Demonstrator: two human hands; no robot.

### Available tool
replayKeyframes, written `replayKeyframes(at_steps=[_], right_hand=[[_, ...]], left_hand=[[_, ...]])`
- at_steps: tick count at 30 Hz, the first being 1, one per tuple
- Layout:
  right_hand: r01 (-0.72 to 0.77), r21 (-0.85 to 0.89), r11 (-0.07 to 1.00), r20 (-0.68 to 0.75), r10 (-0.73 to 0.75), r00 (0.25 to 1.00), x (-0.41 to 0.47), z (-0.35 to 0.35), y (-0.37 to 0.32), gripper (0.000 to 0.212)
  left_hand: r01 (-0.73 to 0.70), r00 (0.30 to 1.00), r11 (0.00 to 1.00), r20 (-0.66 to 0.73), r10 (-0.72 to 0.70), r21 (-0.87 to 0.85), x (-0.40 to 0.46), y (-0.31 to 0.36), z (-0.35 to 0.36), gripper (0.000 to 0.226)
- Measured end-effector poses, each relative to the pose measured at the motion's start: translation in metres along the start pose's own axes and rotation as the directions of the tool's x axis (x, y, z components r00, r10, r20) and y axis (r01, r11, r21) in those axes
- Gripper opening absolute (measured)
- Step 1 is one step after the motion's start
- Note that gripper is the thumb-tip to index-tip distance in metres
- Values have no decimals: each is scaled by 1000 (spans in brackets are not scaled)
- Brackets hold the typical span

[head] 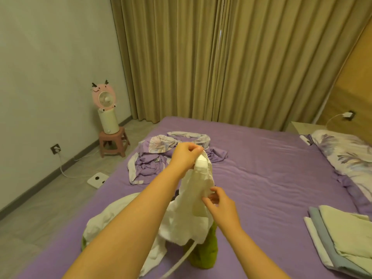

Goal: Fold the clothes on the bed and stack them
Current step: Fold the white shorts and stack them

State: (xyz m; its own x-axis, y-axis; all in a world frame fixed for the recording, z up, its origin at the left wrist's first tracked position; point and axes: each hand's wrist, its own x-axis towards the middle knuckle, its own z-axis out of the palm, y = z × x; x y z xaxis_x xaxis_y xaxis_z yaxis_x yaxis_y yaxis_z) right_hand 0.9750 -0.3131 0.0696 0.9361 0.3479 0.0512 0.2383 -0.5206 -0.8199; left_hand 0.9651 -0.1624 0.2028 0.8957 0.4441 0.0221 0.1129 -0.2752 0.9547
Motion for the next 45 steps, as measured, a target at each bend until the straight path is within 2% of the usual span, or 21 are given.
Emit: replayKeyframes(at_steps=[6,9,12,15,18,20,22,24,27,30,33,37,43,45], right_hand=[[-113,-134,985,-115,98,988,-26,-68,45,40],[-213,-124,969,-157,193,969,-37,-98,63,38],[-252,-59,966,-192,237,952,-48,-119,69,42],[-320,117,940,-199,337,920,-58,-127,70,48],[-382,439,813,-87,462,883,-69,-120,63,67],[-374,565,735,12,446,895,-78,-111,57,78],[-371,606,704,96,398,912,-85,-103,46,79],[-354,517,779,145,328,933,-90,-92,34,74],[-253,289,923,94,236,967,-101,-70,17,41],[-152,212,965,54,144,988,-114,-44,3,24],[-116,74,991,51,112,992,-123,-22,-12,10],[-164,26,986,-19,165,986,-131,-2,-23,32],[-163,33,986,-155,166,974,-137,-8,-46,18],[-163,-20,986,-198,156,968,-141,-18,-52,19]], left_hand=[[-128,990,983,-81,118,-135,-24,73,26,14],[-171,983,972,-95,157,-159,-33,94,33,16],[-178,983,957,-87,162,-229,-43,107,42,20],[-164,986,950,-75,149,-267,-51,111,51,18],[-141,990,954,-62,129,-266,-57,111,57,18],[-123,992,958,-61,111,-258,-62,109,59,18],[-109,993,962,-65,96,-251,-67,105,57,18],[-88,994,965,-89,68,-248,-73,99,50,16],[-67,991,964,-127,35,-256,-84,89,32,10],[-60,989,966,-149,23,-252,-95,85,13,8],[-56,988,964,-152,16,-261,-105,84,-7,8],[-58,991,959,-134,21,-278,-120,82,-33,4],[-20,992,979,-123,-5,-202,-129,71,-56,18],[-19,993,998,-114,13,-53,-129,65,-55,19]])
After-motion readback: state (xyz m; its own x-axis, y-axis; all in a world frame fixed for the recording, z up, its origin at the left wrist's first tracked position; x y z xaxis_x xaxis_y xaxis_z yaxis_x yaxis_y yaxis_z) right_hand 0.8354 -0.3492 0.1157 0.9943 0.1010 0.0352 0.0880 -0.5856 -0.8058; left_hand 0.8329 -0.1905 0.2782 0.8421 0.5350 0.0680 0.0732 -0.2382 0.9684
